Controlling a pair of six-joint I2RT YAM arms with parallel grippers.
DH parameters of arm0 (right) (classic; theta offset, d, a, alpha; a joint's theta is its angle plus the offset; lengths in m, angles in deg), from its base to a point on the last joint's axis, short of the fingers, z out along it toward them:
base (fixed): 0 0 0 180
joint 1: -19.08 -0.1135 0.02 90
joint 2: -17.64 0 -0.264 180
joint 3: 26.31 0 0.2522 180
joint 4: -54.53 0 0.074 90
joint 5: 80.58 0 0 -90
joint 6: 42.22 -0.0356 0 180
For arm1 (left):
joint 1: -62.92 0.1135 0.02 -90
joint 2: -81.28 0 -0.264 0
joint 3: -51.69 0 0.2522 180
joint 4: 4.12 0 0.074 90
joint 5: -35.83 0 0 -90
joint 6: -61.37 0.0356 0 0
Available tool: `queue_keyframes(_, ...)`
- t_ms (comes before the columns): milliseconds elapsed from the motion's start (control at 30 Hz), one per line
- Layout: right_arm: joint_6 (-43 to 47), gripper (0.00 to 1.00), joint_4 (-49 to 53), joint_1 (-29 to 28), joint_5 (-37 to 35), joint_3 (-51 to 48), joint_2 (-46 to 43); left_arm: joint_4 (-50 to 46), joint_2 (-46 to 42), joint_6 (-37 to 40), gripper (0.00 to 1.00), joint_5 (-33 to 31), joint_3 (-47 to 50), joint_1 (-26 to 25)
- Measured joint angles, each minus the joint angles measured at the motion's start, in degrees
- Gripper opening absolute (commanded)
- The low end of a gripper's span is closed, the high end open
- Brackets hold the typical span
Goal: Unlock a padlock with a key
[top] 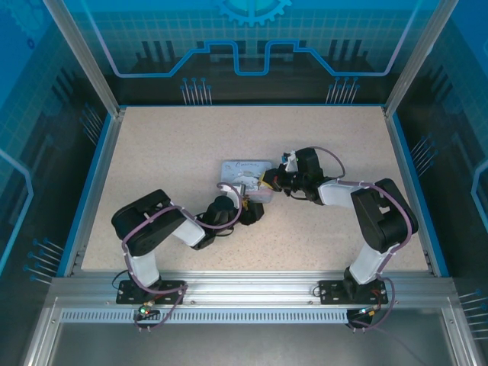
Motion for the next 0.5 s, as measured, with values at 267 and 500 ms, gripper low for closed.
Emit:
queue_keyframes(267,0.0,0.00,0.0,0.0,0.0,0.0,0.0,4.6,2.5,-2.0,0.51,-1.4,1.4,0.0)
queue_keyframes(500,0.0,0.00,0.0,0.0,0.0,0.0,0.0,6.9,3.6,-3.3,0.39,-2.5,1.8,0.0)
